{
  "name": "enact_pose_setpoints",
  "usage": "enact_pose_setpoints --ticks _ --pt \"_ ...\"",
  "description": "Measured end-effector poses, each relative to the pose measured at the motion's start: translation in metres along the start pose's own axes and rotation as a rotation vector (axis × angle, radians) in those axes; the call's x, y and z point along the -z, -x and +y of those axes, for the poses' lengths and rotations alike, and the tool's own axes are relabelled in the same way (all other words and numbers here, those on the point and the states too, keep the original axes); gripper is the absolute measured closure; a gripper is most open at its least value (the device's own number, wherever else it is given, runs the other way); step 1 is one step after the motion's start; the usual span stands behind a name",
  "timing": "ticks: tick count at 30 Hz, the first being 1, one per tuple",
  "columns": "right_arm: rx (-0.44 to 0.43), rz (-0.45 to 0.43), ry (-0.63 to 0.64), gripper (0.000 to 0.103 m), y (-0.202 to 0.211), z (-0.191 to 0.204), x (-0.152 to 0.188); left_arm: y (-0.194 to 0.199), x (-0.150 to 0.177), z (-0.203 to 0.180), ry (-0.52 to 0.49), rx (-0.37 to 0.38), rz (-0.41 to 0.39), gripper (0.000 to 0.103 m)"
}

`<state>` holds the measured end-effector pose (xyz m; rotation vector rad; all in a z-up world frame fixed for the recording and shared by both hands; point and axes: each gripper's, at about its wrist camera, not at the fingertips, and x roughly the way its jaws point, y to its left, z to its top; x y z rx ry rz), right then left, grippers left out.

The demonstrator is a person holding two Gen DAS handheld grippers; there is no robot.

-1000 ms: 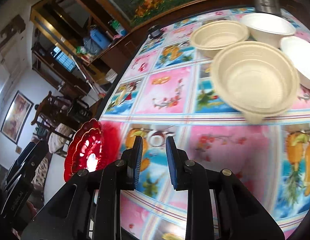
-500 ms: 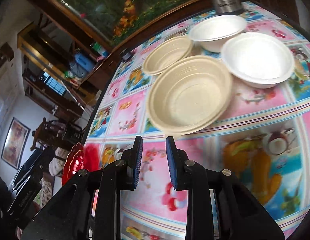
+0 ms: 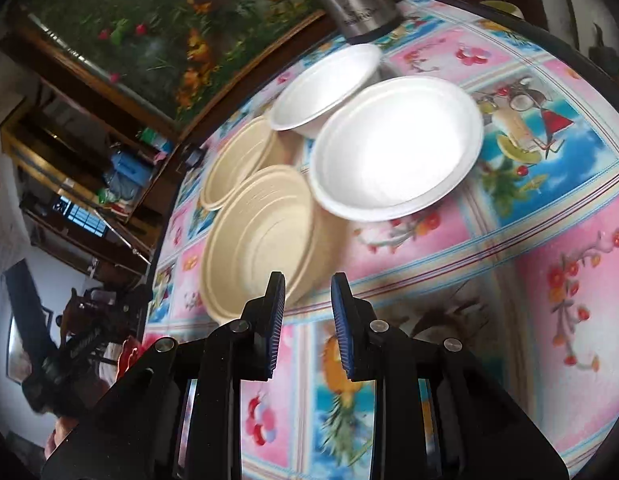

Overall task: Organize plates and bowls
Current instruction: 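Move the right tool to the large beige pulp bowl, then grasp the rim of the beige bowl with the right tool and lift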

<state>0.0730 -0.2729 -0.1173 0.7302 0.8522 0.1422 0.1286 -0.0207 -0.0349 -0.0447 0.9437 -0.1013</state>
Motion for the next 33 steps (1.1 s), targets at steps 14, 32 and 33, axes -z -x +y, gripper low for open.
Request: enact_pose_setpoints --ticks 14,32,33 --pt "-0.039 0.086 -0.069 0.08 -0.035 0.002 -0.014 -0.047 -0.025 -0.002 0.129 0.104 0.136 0.027" --pt "-0.045 0.097 -0.116 0.08 -0.042 0.0 -0.019 -0.064 -0.025 -0.023 0.127 0.211 0.235 0.029" --pt "-0.046 0.098 -0.118 0.08 -0.043 0.0 -0.019 -0.064 -0.025 -0.026 0.116 0.207 0.231 0.029"
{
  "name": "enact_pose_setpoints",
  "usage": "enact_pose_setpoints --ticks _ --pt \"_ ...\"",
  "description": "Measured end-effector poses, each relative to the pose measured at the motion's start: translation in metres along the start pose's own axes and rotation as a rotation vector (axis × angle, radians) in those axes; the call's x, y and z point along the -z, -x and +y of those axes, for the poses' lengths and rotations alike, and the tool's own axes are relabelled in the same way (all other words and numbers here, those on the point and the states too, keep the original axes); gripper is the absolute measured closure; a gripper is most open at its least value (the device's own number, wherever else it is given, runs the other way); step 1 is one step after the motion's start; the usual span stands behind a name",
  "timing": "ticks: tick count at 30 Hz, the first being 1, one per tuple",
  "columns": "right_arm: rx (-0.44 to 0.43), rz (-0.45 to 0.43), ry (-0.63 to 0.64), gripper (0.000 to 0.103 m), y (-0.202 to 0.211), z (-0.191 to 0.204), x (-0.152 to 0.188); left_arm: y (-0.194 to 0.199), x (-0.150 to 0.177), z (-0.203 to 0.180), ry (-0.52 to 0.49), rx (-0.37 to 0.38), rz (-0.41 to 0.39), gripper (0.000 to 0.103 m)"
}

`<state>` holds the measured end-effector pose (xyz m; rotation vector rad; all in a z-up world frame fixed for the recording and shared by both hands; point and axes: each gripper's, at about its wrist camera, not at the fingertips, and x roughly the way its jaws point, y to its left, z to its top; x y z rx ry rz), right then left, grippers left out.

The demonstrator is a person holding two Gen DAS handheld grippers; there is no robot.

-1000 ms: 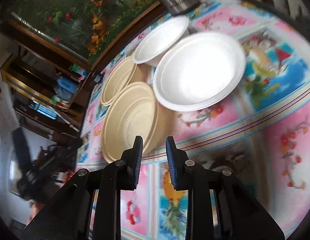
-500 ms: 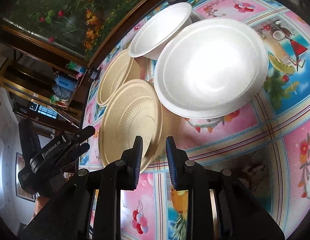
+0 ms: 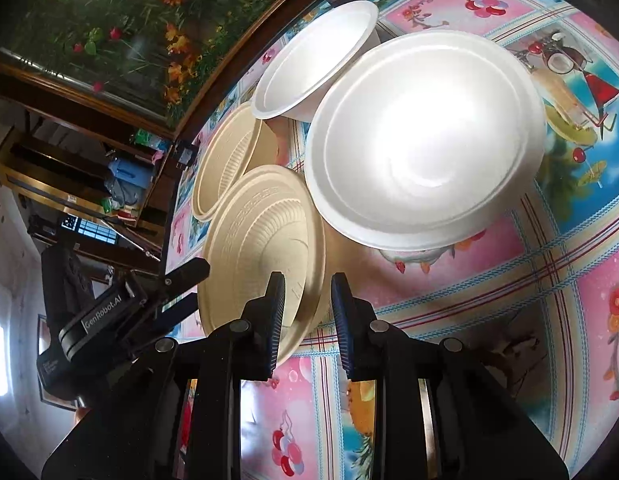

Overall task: Organize plates and bowls
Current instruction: 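Grasp the rim of the beige bowl with the right tool and lift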

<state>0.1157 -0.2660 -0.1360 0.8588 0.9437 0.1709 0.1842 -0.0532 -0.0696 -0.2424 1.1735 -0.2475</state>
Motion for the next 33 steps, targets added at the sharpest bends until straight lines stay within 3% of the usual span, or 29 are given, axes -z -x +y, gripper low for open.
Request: enact_pose_setpoints --ticks 1,5,8,14,16,18,33 --pt "-0.003 0.003 -0.003 0.08 0.0 0.0 0.0 0.0 0.001 -0.002 -0.009 -0.004 -0.006 0.03" --pt "-0.007 0.011 -0.02 0.079 -0.005 -0.001 0.0 0.001 0.002 -0.003 -0.026 -0.011 -0.017 0.052" --pt "-0.008 0.005 -0.031 0.079 -0.005 -0.002 0.0 0.0 0.003 -0.004 -0.033 -0.021 -0.019 0.057" --pt "0.023 -0.039 -0.035 0.08 -0.005 -0.001 0.001 -0.001 0.004 -0.004 -0.044 -0.021 -0.027 0.08" --pt "0.04 -0.044 -0.021 0.089 -0.006 -0.001 0.002 -0.002 0.005 -0.004 -0.047 -0.012 -0.025 0.089" --pt "0.049 -0.044 -0.008 0.09 -0.006 0.001 0.003 -0.004 0.006 -0.005 -0.053 -0.008 -0.02 0.094" --pt "0.091 -0.065 0.105 0.091 0.008 0.031 0.024 0.028 0.029 0.013 -0.055 -0.009 -0.075 0.094"
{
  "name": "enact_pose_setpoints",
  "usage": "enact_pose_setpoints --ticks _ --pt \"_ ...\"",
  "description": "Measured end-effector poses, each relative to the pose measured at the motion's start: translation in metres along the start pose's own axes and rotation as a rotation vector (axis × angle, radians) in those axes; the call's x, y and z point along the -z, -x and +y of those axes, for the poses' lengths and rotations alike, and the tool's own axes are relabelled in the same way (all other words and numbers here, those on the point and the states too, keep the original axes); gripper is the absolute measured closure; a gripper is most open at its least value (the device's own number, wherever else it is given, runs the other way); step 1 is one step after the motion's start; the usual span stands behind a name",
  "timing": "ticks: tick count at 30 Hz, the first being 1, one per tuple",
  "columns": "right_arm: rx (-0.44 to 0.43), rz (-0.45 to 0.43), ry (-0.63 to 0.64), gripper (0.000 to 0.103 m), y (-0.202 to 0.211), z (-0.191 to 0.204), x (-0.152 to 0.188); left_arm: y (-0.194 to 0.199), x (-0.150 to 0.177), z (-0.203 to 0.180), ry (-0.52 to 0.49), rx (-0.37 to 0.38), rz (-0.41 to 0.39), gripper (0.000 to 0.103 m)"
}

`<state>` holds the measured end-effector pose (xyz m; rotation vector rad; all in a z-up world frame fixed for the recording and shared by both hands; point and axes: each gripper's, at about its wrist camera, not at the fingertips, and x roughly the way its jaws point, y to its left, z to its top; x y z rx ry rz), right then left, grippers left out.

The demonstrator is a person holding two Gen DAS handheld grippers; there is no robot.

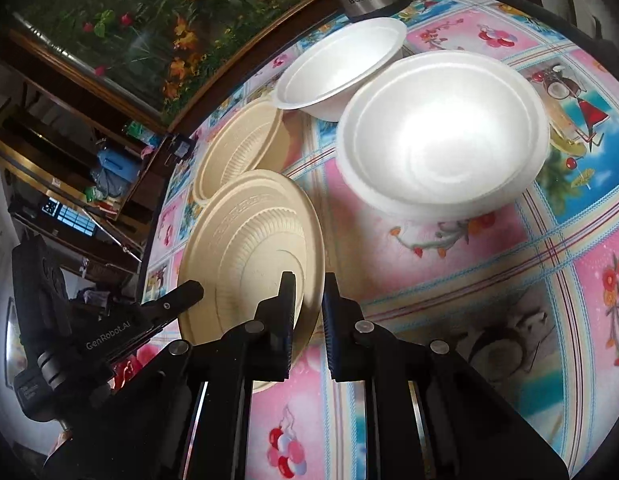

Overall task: Organize plates and bowls
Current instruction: 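Place the beige bowl onto the red plates held by the left tool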

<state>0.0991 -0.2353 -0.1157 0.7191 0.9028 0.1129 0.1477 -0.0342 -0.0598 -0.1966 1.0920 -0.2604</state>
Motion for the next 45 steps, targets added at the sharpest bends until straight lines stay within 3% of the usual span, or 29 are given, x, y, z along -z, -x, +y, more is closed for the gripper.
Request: enact_pose_setpoints --ticks 7,14,19,28,45 --pt "-0.062 0.016 0.096 0.091 0.009 0.046 0.027 0.06 0.023 0.042 0.038 -0.049 -0.112 0.094" --pt "-0.158 0.059 0.24 0.09 0.003 0.126 0.067 0.129 0.053 0.108 0.113 -0.124 -0.232 0.093" --pt "-0.207 0.13 0.352 0.09 -0.02 0.183 0.105 0.161 0.076 0.162 0.194 -0.199 -0.27 0.093" --pt "-0.2 0.25 0.505 0.09 -0.071 0.244 0.165 0.159 0.104 0.233 0.333 -0.298 -0.242 0.093" --pt "-0.117 0.292 0.602 0.09 -0.109 0.27 0.195 0.149 0.116 0.259 0.34 -0.375 -0.226 0.093"
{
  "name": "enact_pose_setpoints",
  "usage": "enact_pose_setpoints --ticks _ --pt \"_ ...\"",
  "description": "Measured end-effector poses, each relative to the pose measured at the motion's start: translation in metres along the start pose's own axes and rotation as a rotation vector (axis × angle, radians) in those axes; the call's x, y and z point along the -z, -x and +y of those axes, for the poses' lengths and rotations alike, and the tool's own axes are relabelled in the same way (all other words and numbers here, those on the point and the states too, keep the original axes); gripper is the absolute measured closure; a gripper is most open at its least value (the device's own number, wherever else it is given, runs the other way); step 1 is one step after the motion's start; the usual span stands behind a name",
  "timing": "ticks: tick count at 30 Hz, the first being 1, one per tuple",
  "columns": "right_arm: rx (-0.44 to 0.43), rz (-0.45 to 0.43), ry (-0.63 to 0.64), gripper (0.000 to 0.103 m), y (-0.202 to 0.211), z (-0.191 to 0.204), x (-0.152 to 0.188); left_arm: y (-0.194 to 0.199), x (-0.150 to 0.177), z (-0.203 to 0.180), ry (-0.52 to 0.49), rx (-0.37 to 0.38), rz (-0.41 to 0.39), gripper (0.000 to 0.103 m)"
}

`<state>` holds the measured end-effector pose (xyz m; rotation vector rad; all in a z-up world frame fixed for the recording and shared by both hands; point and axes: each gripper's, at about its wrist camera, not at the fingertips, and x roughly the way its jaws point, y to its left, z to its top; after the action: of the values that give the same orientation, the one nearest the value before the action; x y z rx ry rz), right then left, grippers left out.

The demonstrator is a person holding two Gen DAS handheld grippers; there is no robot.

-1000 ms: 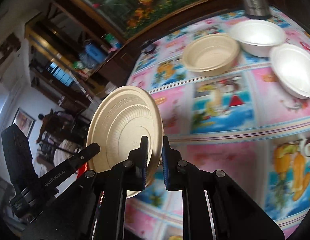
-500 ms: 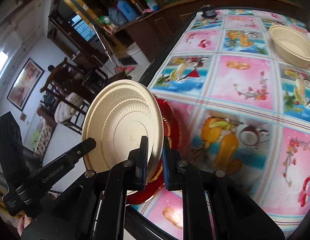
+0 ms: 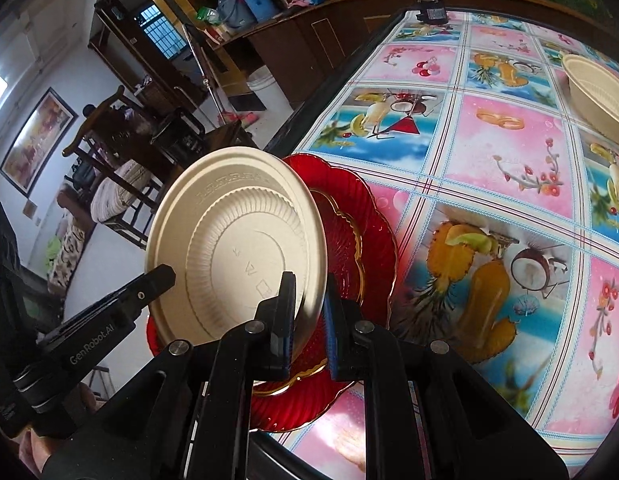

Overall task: Organize plates and bowls
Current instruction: 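Place the beige bowl onto the red plates held by the left tool, then open the right tool and move it toward the white foam plate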

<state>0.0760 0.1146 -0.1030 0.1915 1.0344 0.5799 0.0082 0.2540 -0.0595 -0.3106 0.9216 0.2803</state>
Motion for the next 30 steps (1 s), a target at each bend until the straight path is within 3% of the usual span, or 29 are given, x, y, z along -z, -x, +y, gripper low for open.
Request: enact_pose_setpoints --ticks 7,10,19,28,30 --pt "0.047 0.013 0.04 0.086 -0.006 0.001 0.001 -0.004 0.0 0.002 -0.017 -0.031 0.009 0.091" --pt "0.067 0.004 0.057 0.085 -0.002 0.0 0.0 0.005 -0.001 0.004 -0.021 -0.067 -0.024 0.09" --pt "0.045 -0.112 0.004 0.08 0.037 -0.033 -0.005 0.021 -0.005 0.009 0.01 -0.074 -0.068 0.089" --pt "0.084 -0.156 -0.152 0.08 0.063 -0.101 0.003 0.034 0.008 -0.063 -0.14 0.017 -0.091 0.089" --pt "0.09 -0.156 -0.169 0.08 0.069 -0.112 0.007 0.036 0.012 -0.088 -0.19 0.057 -0.088 0.082"
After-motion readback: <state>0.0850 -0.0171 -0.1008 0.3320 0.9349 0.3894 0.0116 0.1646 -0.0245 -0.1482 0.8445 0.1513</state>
